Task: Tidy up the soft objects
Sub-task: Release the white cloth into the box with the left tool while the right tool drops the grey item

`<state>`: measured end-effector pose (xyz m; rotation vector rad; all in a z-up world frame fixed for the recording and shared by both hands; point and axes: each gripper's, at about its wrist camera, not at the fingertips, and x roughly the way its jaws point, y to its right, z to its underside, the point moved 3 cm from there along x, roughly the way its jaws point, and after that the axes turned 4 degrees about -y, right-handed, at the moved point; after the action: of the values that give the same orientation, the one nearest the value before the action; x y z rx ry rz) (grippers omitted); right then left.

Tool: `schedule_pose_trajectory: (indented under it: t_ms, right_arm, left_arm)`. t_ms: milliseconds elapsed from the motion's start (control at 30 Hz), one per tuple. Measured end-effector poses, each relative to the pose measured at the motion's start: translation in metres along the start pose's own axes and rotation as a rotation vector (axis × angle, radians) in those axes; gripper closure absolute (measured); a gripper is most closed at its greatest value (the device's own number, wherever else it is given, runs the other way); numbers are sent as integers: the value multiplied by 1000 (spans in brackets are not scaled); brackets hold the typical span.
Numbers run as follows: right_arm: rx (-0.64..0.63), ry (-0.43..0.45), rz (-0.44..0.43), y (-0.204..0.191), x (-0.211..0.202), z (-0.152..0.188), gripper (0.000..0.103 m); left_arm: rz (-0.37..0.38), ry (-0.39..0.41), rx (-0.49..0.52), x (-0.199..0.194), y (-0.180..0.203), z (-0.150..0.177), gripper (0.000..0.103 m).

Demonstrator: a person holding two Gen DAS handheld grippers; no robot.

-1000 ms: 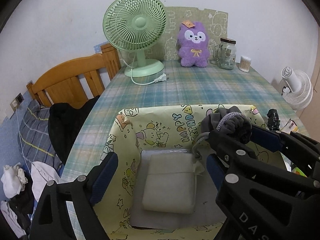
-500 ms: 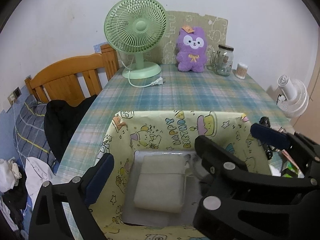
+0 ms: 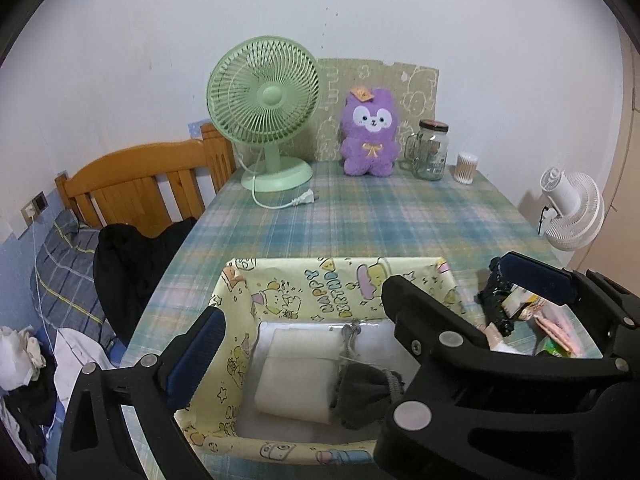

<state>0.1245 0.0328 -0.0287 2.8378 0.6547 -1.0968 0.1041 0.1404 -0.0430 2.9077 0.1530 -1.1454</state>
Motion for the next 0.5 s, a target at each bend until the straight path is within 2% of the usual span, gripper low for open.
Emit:
schedule_pose_trajectory:
  t_ms: [500]
  right_arm:
    - [-2,61,67,23,-50,-2,10]
  left_arm:
    - [50,45,41,-37,37,-6,0]
